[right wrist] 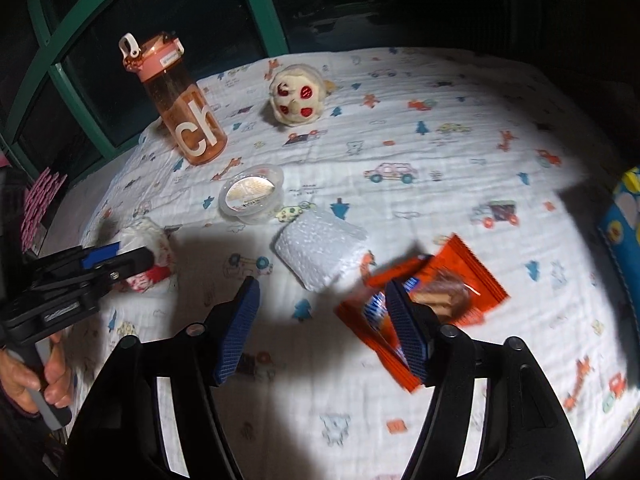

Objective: Collect trash
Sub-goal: 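Grasp the crumpled paper with the left gripper while the right gripper grasps the white foam block, then lift both items and carry them toward the green wastebasket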

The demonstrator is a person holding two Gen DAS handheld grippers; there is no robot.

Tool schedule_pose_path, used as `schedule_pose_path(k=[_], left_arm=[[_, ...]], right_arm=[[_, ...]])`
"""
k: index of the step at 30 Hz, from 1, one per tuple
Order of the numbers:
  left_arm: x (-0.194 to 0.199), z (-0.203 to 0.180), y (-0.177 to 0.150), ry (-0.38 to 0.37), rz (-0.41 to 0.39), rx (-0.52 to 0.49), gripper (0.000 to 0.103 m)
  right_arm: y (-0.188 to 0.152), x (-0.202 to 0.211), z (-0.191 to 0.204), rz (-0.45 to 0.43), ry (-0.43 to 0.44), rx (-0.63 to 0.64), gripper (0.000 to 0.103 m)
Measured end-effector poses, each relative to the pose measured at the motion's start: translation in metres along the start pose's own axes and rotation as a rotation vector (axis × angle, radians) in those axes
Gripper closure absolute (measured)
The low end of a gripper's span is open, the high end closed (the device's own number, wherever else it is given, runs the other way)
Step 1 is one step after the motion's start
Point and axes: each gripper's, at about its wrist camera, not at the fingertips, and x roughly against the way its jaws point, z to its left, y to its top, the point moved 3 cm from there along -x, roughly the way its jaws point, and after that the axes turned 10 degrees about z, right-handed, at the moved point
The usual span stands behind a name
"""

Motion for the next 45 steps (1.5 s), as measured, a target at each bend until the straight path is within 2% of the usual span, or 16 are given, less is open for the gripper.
schedule_pose_path(k=[8, 10, 11, 14, 19, 20, 22, 28, 35, 45], left_arm=[[0.001, 0.013, -0.005, -0.004, 0.002, 0.035, 0.072], [0.001, 0.014, -0.006, -0.006, 0.004, 0.039, 0.072], [0.001, 0.015, -0.007, -0.005, 0.005, 0.041, 0.072], [0.001, 0.018, -0.01, -0.007, 0.008, 0.052, 0.071], [0.003, 0.02, -0.012, -0.005, 0.009, 0.062, 0.072], [0.004, 0.02, -0.013, -0.004, 0.007, 0.063, 0.072], [0.005, 0.02, -0.014, -0.007, 0.006, 0.064, 0.072], [0.013, 0.016, -0.018, -0.015, -0.001, 0.065, 0.072], [0.022, -0.005, -0.027, -0.043, -0.012, 0.032, 0.072], [0.037, -0.066, -0.039, -0.118, -0.023, -0.071, 0.072]], right_arm=[[0.021, -0.043, 0.011, 0.064, -0.049, 0.035, 0.029], [0.023, -0.05, 0.012, 0.068, -0.062, 0.035, 0.027], [0.024, -0.053, 0.013, 0.067, -0.075, 0.041, 0.023], [0.026, -0.059, 0.015, 0.069, -0.114, 0.055, 0.023], [0.024, -0.07, 0.011, 0.103, -0.14, 0.042, 0.03], [0.023, -0.069, 0.011, 0.088, -0.152, 0.039, 0.036], [0.021, -0.068, 0.009, 0.086, -0.137, 0.026, 0.036], [0.011, -0.042, 0.011, 0.028, -0.09, 0.009, 0.036], [-0.016, 0.007, 0.017, -0.032, -0.052, -0.007, 0.036], [-0.079, 0.062, -0.002, -0.071, -0.13, -0.07, 0.036]])
